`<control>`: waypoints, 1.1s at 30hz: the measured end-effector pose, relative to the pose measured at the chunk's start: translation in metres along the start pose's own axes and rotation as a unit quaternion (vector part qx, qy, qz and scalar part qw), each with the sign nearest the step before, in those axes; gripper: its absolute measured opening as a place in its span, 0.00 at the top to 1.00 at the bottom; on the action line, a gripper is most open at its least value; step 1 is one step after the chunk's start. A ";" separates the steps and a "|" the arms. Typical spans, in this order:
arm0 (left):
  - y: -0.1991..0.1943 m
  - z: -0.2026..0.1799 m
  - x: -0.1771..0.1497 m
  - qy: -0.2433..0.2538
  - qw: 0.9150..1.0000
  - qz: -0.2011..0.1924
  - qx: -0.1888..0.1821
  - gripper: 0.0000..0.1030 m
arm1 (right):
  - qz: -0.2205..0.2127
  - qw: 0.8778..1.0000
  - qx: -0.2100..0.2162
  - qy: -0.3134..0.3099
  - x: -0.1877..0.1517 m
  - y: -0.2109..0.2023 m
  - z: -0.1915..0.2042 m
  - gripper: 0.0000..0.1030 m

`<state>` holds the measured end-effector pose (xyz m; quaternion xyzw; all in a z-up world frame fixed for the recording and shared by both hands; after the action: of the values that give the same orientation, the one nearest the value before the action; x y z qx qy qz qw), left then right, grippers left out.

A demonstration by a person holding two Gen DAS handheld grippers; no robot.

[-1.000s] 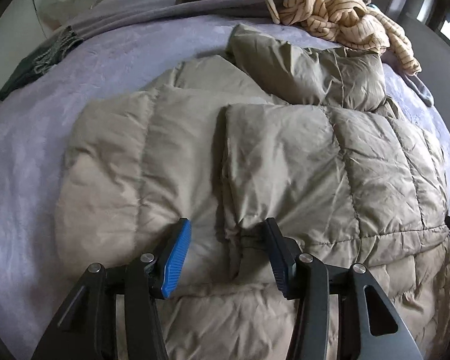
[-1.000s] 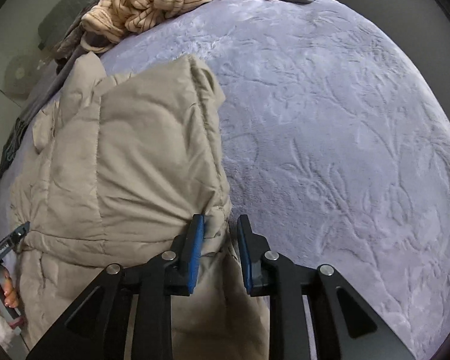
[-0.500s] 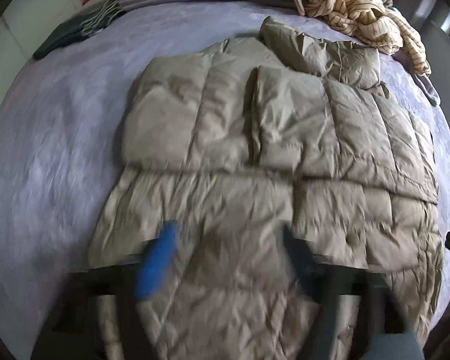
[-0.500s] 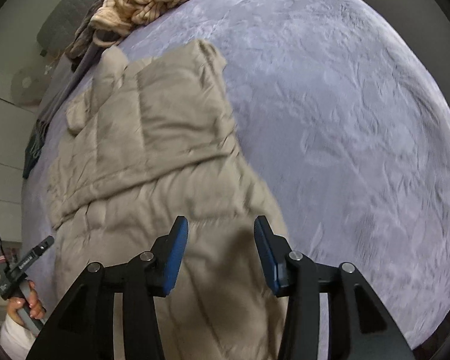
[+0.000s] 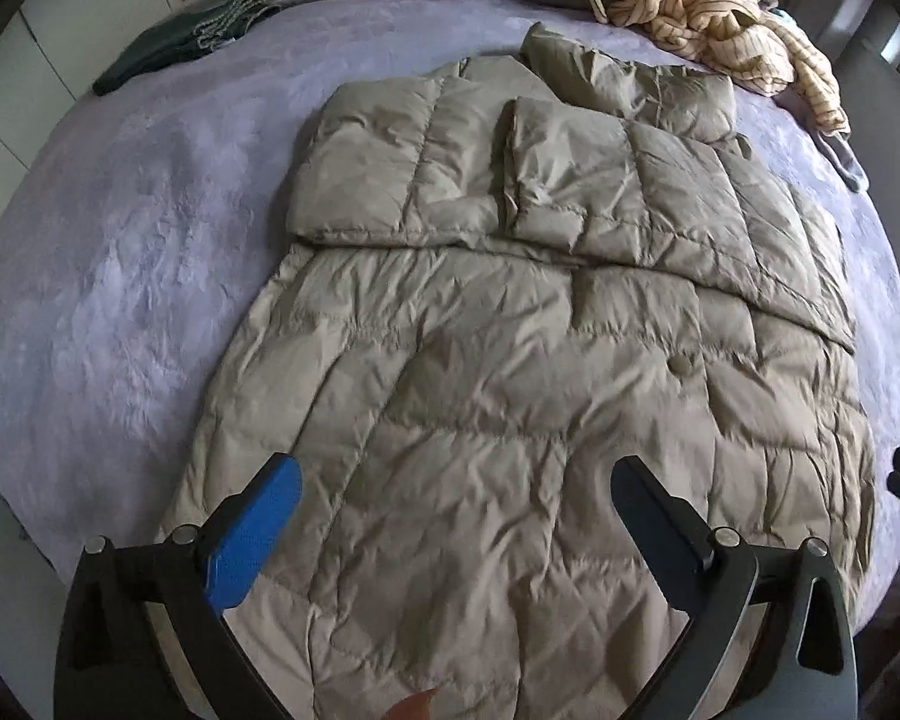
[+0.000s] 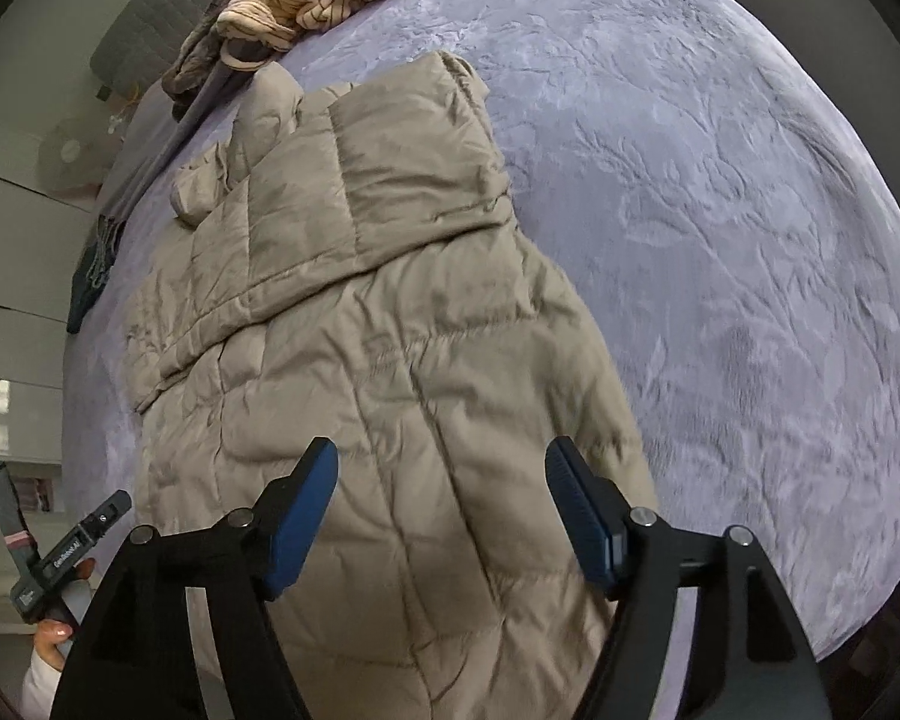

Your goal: Fold large clothes

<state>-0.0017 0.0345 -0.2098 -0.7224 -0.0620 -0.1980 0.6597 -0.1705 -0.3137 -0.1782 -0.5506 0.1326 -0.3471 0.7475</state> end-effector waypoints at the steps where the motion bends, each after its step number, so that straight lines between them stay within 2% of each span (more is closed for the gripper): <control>1: 0.000 0.001 -0.002 0.000 1.000 0.002 -0.002 0.00 | 0.001 1.000 -0.001 0.001 -0.004 -0.001 0.001 0.27; 5: 0.000 0.010 -0.021 0.011 1.000 0.011 0.004 0.00 | 0.005 1.000 0.001 0.014 -0.026 -0.002 0.003 0.27; 7: -0.001 0.015 -0.031 0.013 1.000 0.014 0.000 0.00 | 0.009 1.000 0.007 0.021 -0.038 -0.003 0.005 0.20; 13: -0.009 0.031 -0.059 0.018 1.000 0.022 -0.003 0.00 | 0.007 0.998 0.027 0.048 -0.075 -0.012 0.010 0.19; 15: -0.011 0.036 -0.068 0.022 0.999 0.025 -0.002 0.00 | 0.011 0.998 0.031 0.061 -0.089 -0.015 0.009 0.13; 16: -0.013 0.037 -0.072 0.023 0.999 0.027 -0.003 0.00 | 0.011 0.997 0.032 0.066 -0.094 -0.015 0.009 0.03; 17: -0.014 0.038 -0.075 0.024 0.999 0.028 -0.004 0.00 | 0.011 0.997 0.036 0.071 -0.099 -0.017 0.009 0.00; 23: -0.021 0.046 -0.092 0.030 0.999 0.034 -0.009 0.00 | 0.006 0.995 0.040 0.086 -0.126 -0.024 0.007 0.00; 27: -0.023 0.059 -0.100 0.025 0.999 0.032 -0.002 0.00 | 0.008 0.995 0.042 0.094 -0.128 -0.030 0.003 0.00; 33: -0.022 0.074 -0.124 -0.020 0.996 0.066 -0.063 0.00 | 0.009 0.991 0.054 0.123 -0.139 -0.035 -0.004 0.00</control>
<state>-0.1073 0.1308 -0.2388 -0.7687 -0.0144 -0.1430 0.6233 -0.2861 -0.2297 -0.1731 -0.4616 0.2100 -0.4120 0.7570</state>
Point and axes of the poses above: each gripper's, at about its wrist camera, not at the fingertips, and y roughly the way its jaws point, z to its left, x to its top, the point moved 10 cm from there along y, roughly the way its jaws point, and after that the axes turned 6 degrees about -z, right-handed, at the moved point
